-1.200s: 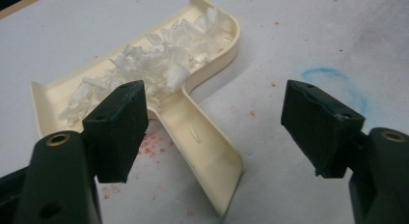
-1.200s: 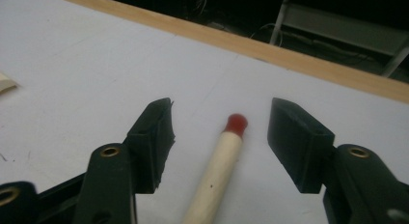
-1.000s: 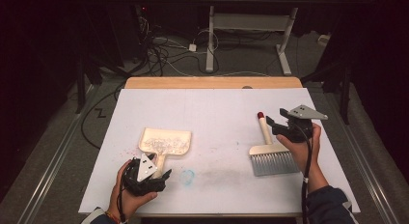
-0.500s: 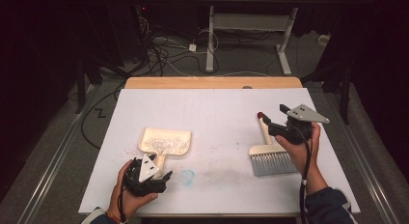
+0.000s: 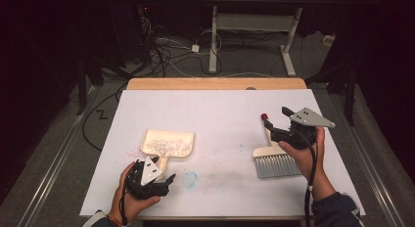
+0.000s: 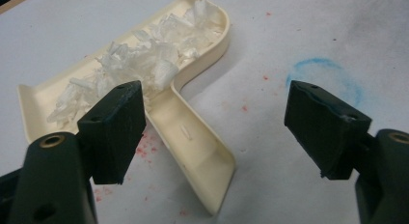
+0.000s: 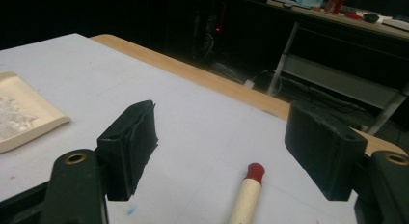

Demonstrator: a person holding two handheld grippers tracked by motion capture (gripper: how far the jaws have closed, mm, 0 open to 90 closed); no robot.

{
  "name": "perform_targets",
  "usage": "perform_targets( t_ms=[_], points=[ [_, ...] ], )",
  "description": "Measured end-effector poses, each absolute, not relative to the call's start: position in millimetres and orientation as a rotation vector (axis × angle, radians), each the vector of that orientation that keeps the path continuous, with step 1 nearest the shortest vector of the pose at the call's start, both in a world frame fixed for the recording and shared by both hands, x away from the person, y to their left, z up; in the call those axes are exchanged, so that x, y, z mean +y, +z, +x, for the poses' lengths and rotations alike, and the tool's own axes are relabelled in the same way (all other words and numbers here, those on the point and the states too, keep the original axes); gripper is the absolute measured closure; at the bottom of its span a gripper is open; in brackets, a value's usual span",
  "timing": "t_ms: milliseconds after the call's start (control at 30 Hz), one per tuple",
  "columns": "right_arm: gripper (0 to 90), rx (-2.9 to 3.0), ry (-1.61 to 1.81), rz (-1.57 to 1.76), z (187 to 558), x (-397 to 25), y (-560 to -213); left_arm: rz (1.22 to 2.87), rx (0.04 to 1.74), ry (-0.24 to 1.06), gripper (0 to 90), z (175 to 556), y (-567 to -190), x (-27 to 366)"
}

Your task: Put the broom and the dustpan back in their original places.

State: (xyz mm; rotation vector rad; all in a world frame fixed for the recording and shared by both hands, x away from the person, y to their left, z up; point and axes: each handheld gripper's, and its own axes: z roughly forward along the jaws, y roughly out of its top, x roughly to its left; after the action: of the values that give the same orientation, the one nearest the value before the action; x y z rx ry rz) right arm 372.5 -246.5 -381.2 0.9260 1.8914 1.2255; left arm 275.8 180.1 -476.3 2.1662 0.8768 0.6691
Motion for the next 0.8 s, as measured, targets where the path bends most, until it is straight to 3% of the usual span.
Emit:
perform_targets(
  t_ms=[800],
  points=[
    [27.1, 1.935, 1.239, 0.830, 338.3, -244.2, -368.7, 2.169, 0.811, 0.690, 19.3, 272.9, -474.8, 178.0]
  ],
)
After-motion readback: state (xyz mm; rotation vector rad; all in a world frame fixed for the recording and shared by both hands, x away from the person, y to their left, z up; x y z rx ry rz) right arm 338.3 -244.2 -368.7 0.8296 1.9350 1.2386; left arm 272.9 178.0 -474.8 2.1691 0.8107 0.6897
